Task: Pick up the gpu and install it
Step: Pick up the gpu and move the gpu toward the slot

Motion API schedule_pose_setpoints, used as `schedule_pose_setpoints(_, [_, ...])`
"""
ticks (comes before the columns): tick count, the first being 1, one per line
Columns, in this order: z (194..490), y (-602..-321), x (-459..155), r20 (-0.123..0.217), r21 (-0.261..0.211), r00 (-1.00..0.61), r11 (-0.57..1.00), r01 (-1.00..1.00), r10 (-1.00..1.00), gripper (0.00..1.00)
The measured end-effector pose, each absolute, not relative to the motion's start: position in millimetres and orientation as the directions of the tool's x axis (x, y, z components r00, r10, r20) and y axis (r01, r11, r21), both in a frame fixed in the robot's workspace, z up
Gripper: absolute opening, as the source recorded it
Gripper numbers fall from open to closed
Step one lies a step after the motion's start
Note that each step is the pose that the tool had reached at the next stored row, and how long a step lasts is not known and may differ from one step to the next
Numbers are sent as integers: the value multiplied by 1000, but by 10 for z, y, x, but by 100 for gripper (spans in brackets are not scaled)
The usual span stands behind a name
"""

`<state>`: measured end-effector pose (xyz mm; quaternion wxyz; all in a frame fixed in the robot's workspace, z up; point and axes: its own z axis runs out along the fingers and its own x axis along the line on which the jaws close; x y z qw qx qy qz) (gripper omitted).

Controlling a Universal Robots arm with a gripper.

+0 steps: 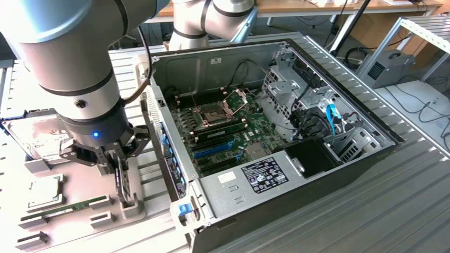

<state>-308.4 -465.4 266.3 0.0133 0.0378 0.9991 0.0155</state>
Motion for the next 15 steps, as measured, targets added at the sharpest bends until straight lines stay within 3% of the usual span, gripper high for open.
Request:
schedule_pose_setpoints(8, [3044,-4654,-3084,-25,32,-997,997,75,76,26])
schedule_pose_setpoints(15, [3119,-4654,-3084,-25,32,-997,997,75,76,26])
